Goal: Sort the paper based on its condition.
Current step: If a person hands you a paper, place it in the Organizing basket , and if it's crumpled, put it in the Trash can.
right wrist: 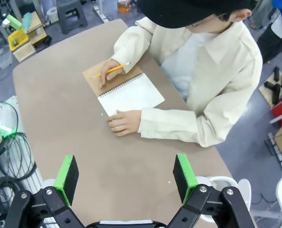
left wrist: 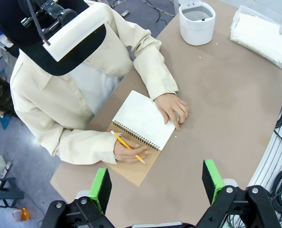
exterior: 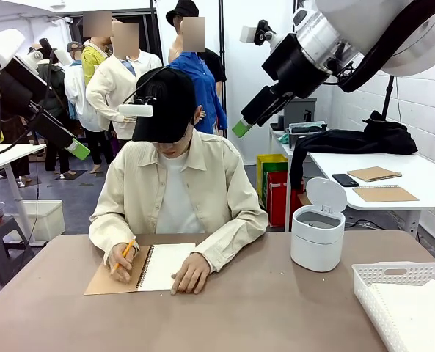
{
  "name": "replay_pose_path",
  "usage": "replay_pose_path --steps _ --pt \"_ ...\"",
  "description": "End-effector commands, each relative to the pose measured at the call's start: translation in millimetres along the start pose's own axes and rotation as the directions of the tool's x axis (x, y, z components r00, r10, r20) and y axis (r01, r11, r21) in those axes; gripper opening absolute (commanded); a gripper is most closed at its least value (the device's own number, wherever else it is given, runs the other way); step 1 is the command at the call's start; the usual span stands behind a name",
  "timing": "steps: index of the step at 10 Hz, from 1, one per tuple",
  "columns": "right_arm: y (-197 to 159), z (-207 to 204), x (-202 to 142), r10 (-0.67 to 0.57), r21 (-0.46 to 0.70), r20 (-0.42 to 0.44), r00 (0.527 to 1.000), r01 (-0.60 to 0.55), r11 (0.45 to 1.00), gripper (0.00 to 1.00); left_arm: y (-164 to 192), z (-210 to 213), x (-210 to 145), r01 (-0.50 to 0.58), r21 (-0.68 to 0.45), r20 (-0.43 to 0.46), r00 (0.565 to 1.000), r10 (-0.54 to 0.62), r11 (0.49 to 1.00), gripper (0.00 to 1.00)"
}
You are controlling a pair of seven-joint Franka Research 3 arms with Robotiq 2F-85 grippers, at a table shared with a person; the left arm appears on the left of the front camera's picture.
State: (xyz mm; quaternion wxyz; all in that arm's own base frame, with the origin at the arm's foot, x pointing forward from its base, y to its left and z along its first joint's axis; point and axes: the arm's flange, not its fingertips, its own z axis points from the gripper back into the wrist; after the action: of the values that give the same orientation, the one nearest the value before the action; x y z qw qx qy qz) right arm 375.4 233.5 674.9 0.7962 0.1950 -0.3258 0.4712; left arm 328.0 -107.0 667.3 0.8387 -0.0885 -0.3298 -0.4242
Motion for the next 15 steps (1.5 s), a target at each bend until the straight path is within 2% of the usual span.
replay_pose_path --steps 1,13,15 --pt "1.2 0.1 -0.1 -0.022 0.015 0.007 1.000 0.022 1.000 1.00 1.1 0.2 0.5 -0.004 0.002 0.003 1.000 0.004 1.000 1.00" --pt "-0.5 0.1 -0.2 -0.001 -0.004 -0.001 1.000 0.001 1.000 1.00 1.1 0.2 0.5 -0.004 0.002 0.003 1.000 0.004 1.000 1.00" --pt "1.2 3.1 -8.4 -0.024 0.022 -0.003 1.000 0.024 0.999 1.00 1.1 0.2 0.5 -0.004 0.002 0.003 1.000 0.004 1.000 1.00"
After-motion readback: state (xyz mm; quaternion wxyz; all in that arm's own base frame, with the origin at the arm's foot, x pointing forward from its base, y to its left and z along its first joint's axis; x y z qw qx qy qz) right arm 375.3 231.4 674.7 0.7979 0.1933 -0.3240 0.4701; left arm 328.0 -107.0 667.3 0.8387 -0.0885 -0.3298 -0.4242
